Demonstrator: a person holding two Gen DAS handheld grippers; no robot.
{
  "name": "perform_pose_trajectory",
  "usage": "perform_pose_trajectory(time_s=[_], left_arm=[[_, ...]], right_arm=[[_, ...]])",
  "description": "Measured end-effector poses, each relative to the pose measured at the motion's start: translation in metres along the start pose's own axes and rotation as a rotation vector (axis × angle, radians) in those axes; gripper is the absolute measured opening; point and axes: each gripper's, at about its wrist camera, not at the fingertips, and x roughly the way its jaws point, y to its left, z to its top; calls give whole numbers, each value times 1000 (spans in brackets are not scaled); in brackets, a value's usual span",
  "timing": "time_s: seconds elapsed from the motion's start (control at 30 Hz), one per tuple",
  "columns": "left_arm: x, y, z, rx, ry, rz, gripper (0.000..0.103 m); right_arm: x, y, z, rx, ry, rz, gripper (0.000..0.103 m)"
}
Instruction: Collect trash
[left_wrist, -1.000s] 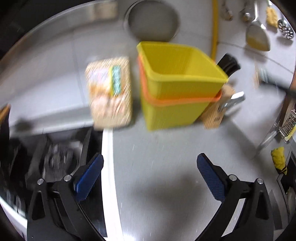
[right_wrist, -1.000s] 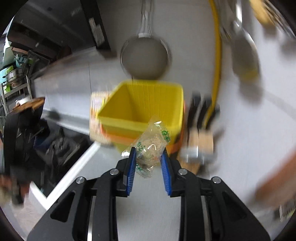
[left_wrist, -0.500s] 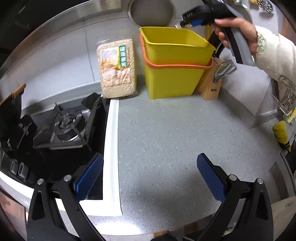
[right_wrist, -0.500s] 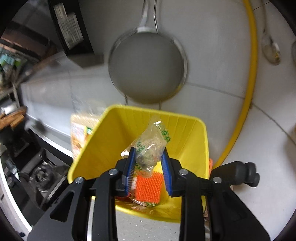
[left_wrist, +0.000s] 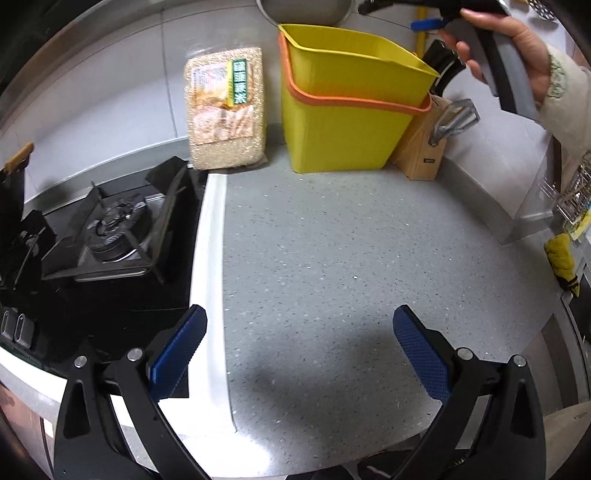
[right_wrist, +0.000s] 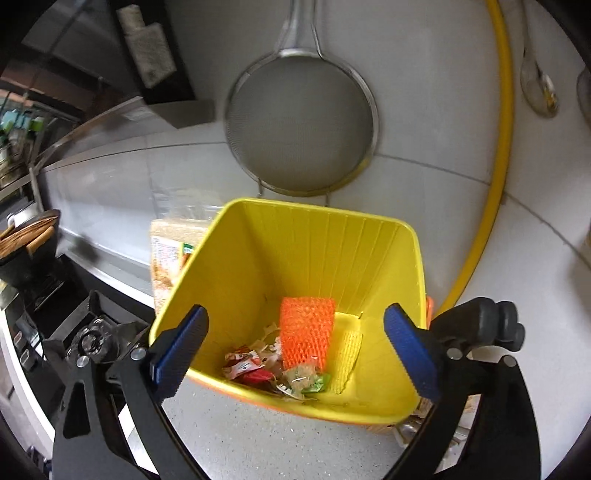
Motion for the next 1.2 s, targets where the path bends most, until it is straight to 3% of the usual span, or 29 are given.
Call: perform_pose_trajectory(time_s=[0.23,0.4,0.6,0.77,0.9,1.2], left_arm=[[13,-5,16,74,5,-6,99],[15,-2,38,99,-21,6,99],[8,-3,76,76,-83,-23,99],[3,-8,99,82,-125,-7,99],[-2,-11,105,85,-119,12,99],[-13,-11,114,33,-95,-4,99]], right_arm=[[-27,2,-16,-19,-47,-16,95],[-48,-11,-37,39,-25,-3,95],[-76,-17,-72,85,-7,-21,95],[-85,-4,-95,-36,32,-102,95],[-93,2,-115,-78,100,-87,95],[-120,-4,-128,-36,101,-82,95]])
